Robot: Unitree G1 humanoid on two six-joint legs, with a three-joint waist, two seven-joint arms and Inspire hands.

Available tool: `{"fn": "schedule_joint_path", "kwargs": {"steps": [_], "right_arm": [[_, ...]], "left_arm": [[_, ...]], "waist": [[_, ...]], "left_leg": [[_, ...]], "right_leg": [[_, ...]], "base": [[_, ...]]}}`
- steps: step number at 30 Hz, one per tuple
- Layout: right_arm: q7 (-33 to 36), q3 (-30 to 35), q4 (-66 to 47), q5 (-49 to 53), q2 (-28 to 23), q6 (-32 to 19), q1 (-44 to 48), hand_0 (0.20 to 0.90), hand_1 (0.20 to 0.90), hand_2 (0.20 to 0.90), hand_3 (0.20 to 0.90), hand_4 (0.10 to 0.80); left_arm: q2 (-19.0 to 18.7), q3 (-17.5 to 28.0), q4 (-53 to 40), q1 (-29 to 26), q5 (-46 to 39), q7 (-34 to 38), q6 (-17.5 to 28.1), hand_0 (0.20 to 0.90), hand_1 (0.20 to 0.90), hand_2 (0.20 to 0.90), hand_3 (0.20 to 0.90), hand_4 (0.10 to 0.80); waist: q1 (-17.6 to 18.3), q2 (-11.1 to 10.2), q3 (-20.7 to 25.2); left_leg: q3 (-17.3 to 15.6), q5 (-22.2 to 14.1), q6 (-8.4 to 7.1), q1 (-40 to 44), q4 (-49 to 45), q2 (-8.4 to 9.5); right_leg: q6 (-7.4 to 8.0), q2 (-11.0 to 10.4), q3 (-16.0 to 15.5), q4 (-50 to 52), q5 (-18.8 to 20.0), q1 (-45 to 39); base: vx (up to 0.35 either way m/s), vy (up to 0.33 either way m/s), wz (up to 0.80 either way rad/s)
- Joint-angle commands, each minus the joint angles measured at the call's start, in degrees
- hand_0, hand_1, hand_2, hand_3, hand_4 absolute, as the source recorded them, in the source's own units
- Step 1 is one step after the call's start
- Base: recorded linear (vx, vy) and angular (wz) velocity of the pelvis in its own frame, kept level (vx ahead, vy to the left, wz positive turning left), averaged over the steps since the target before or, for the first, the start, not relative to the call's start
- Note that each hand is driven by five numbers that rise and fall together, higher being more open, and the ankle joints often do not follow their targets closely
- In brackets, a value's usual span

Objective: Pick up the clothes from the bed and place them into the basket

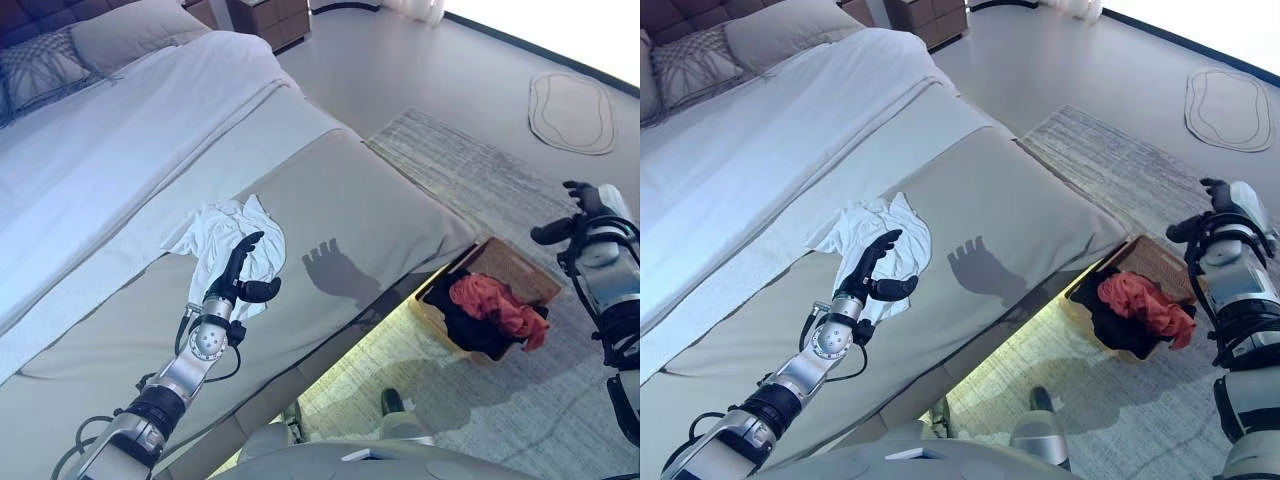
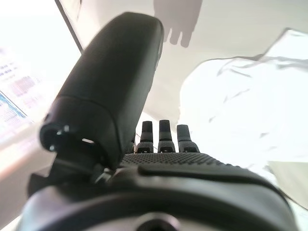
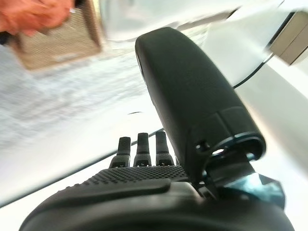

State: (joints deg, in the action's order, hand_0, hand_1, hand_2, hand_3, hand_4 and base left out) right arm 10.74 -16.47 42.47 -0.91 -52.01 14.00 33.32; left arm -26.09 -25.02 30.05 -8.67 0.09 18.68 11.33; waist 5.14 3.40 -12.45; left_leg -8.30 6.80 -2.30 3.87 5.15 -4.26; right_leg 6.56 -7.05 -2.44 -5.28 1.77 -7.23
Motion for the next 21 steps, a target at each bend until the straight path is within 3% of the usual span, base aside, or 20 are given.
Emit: {"fn": "schedule_joint_path", "kwargs": {"steps": [1,13,16,21], "right_arm": [[3.9,-4.8,-2.8,-4.1,-2.7,-5.6,13.7,0.900,0.900,0.900,0.900,0.800],[-1.2,-16.0,-2.6,-9.4,4.3,-5.0,23.9,0.900,0.900,0.900,0.900,0.800],[0.1,-17.7,0.9,-10.2,6.8,-5.2,26.0,0.900,0.900,0.900,0.900,0.800],[4.4,-19.9,5.6,-10.6,9.5,-4.9,31.3,0.900,0.900,0.900,0.900,0.800]], "left_arm": [[-1.8,2.8,1.1,-3.2,0.6,4.4,2.8,0.900,0.900,0.900,0.900,0.800],[-2.2,8.1,5.3,3.1,2.3,4.5,0.1,0.900,0.900,0.900,0.900,0.800],[-2.8,8.6,5.0,3.2,2.4,4.4,0.4,0.900,0.900,0.900,0.900,0.800],[-3.9,7.0,4.2,0.9,0.3,4.9,2.9,0.900,0.900,0.900,0.900,0.800]], "waist": [[-4.5,-3.7,3.4],[-13.0,-4.4,3.9],[-15.9,-3.8,1.6],[-20.0,-1.9,-5.6]], "left_leg": [[1.4,-7.1,-2.14,2.4,-0.2,-2.27],[7.5,-6.5,-1.61,0.6,-1.7,-1.13],[10.2,-8.1,-1.28,-3.3,-9.1,-0.14],[14.9,-9.8,-0.42,-10.1,-17.1,2.33]], "right_leg": [[-2.79,0.7,-2.0,0.7,0.9,4.3],[-3.76,-1.8,-8.8,5.1,-2.6,2.7],[-5.20,-3.3,-11.7,12.6,-6.1,4.3],[-6.20,-6.0,-14.4,21.8,-9.9,8.5]], "base": [[-0.033,0.004,0.25],[0.049,0.006,0.28],[-0.004,0.048,0.41],[-0.130,0.056,0.58]]}}
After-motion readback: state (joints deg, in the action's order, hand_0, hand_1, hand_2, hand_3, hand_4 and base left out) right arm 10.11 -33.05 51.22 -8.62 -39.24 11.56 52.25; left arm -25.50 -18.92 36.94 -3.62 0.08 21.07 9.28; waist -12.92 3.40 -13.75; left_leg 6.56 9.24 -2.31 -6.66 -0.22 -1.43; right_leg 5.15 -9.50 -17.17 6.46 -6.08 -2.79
